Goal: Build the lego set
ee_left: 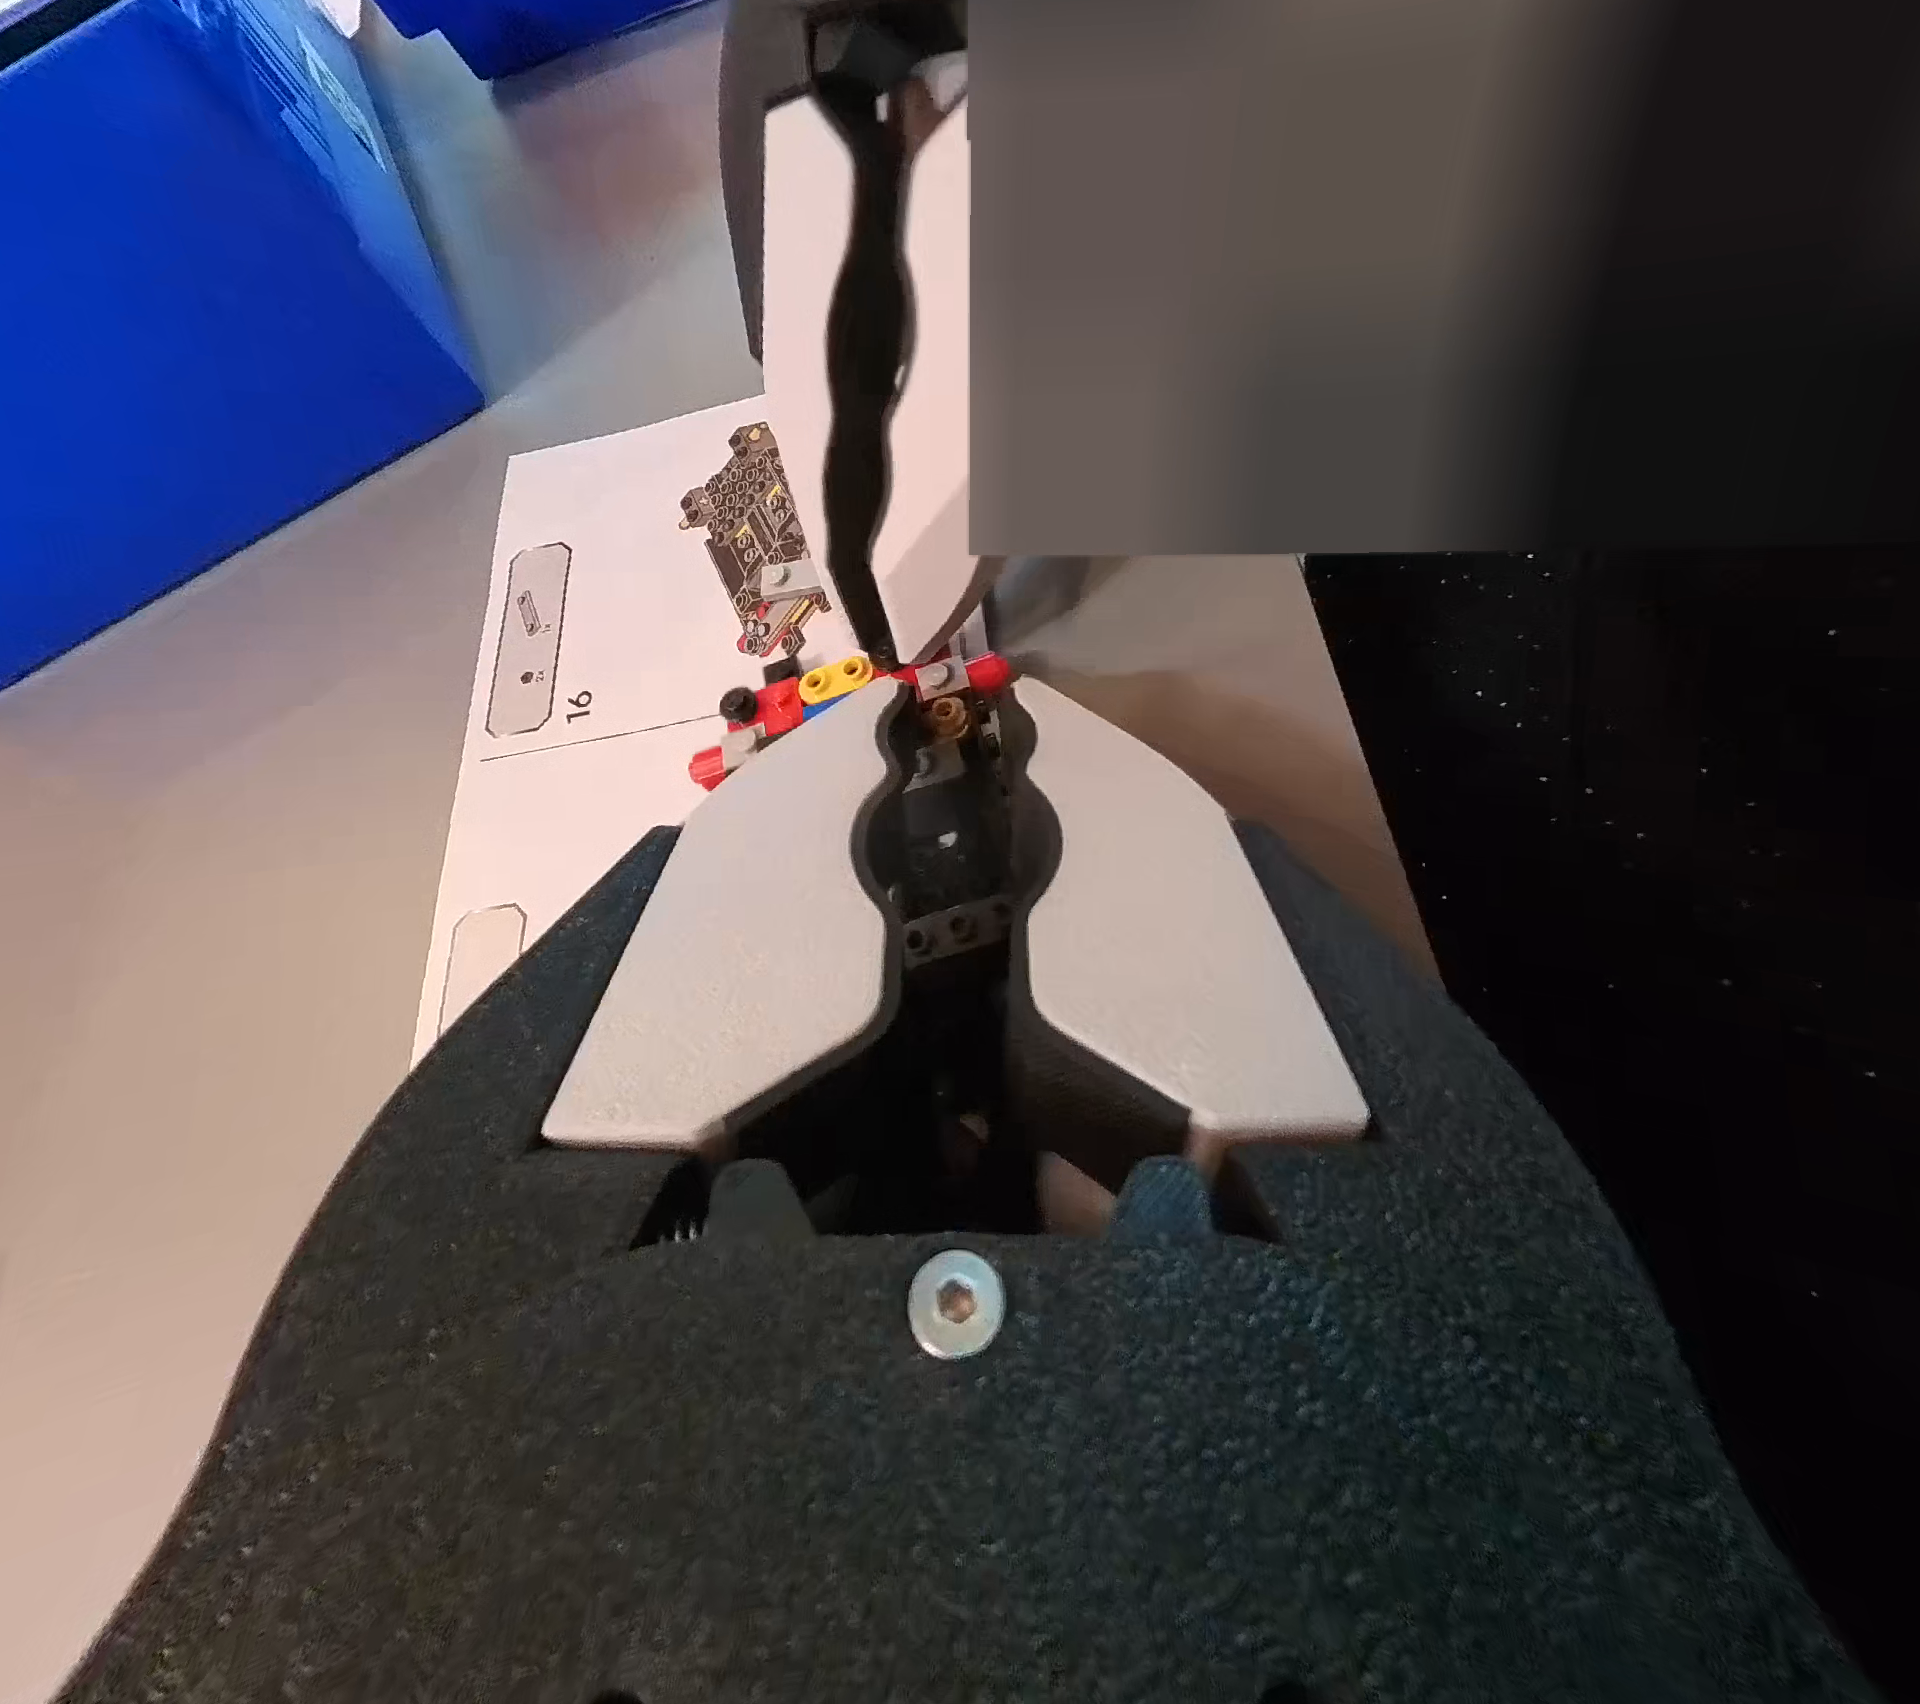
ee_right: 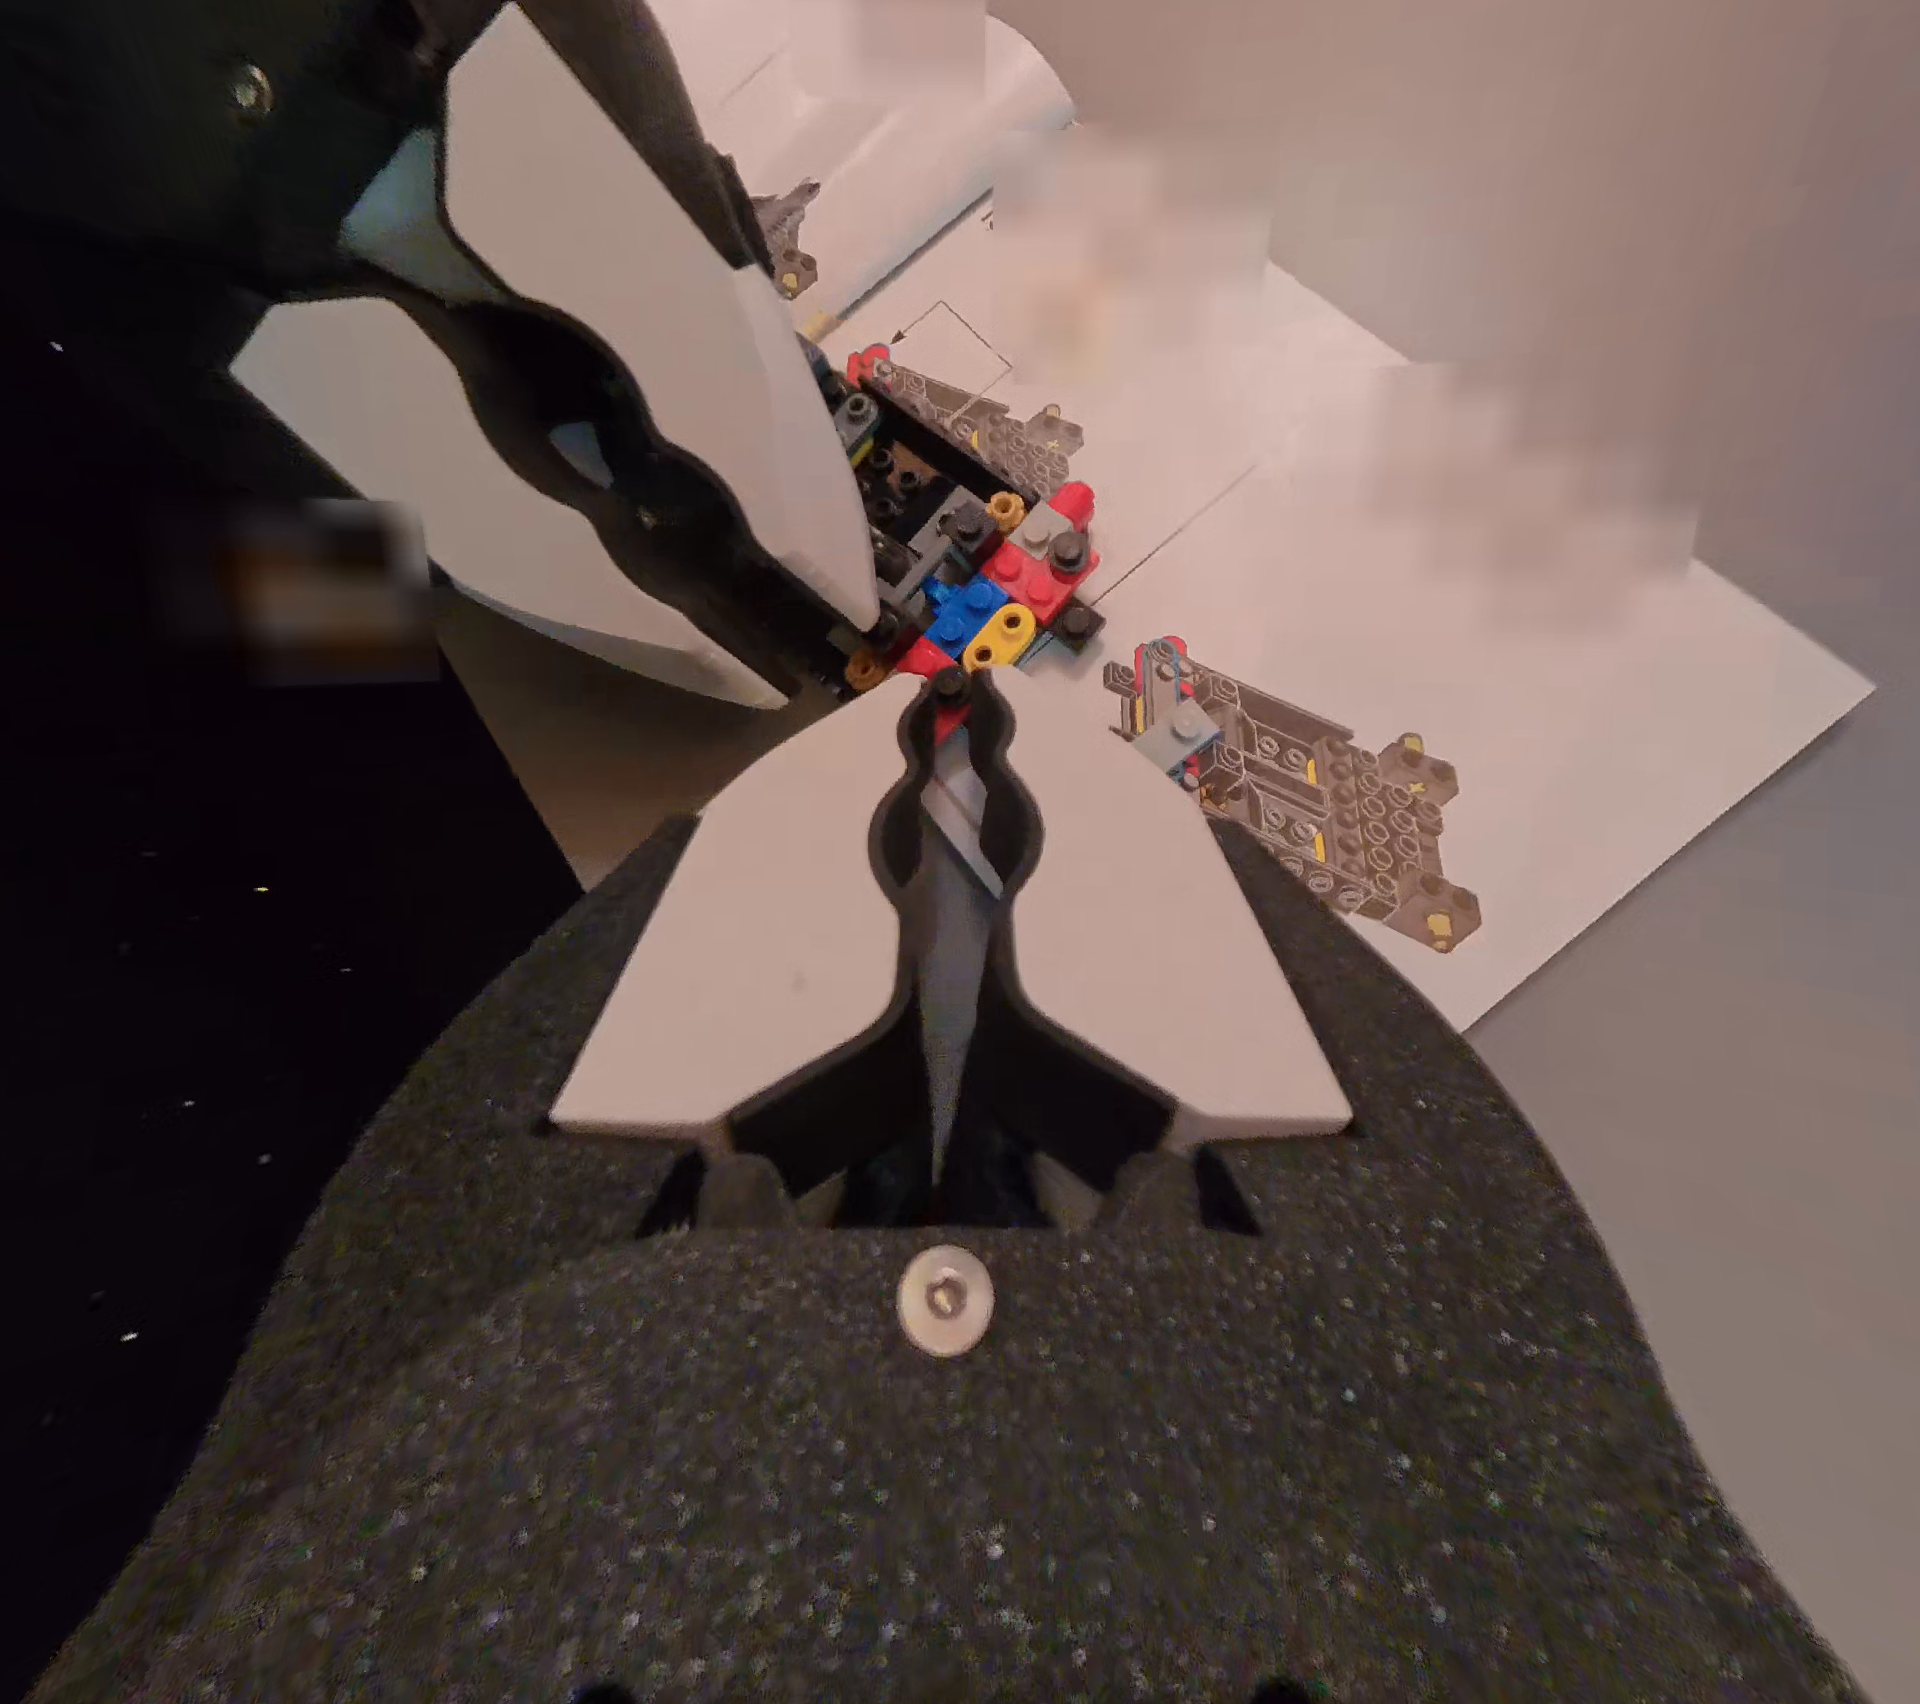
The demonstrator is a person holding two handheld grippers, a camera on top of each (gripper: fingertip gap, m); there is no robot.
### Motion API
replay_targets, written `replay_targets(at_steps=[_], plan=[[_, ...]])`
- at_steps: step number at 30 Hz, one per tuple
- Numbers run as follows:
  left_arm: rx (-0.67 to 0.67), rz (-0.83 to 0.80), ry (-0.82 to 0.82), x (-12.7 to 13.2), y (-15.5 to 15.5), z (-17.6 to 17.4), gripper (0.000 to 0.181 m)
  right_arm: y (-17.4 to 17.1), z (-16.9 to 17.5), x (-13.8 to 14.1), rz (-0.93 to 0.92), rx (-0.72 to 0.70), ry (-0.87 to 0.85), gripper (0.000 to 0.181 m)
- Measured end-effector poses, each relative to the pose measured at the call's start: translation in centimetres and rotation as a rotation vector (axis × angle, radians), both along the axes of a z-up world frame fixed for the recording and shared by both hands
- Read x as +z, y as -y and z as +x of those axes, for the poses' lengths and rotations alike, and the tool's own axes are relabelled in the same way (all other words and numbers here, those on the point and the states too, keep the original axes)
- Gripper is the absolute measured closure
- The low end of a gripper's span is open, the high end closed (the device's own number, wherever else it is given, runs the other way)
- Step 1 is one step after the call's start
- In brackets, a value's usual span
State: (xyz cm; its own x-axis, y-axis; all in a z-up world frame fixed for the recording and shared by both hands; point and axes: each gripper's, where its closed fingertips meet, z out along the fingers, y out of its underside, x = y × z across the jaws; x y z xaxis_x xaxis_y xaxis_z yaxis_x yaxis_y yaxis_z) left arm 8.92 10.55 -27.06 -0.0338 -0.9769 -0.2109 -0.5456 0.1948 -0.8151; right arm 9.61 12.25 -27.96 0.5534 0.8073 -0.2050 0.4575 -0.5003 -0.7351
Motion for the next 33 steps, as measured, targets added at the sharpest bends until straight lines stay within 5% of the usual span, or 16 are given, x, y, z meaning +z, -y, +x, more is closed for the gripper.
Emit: replay_targets(at_steps=[16, 21, 25, 33], plan=[[-0.021, -0.036, -0.070, -1.0, 0.6, -0.1, 0.166, -0.5, -0.1, 0.7, 0.477, 0.037, 0.235, 0.181], [-0.068, -0.063, -0.055, -0.7, 1.2, -0.2, 0.155, -0.7, 0.1, 1.3, 0.249, -0.026, -0.012, 0.181], [-0.026, -0.091, 0.126, 1.9, 0.5, -0.5, 0.149, -0.9, 0.5, 0.8, 0.101, -0.055, -0.078, 0.169], [0.036, 0.052, 0.031, 0.5, -1.0, 0.4, 0.176, -0.9, 0.0, 0.2, 0.042, -0.079, -0.080, 0.172]])
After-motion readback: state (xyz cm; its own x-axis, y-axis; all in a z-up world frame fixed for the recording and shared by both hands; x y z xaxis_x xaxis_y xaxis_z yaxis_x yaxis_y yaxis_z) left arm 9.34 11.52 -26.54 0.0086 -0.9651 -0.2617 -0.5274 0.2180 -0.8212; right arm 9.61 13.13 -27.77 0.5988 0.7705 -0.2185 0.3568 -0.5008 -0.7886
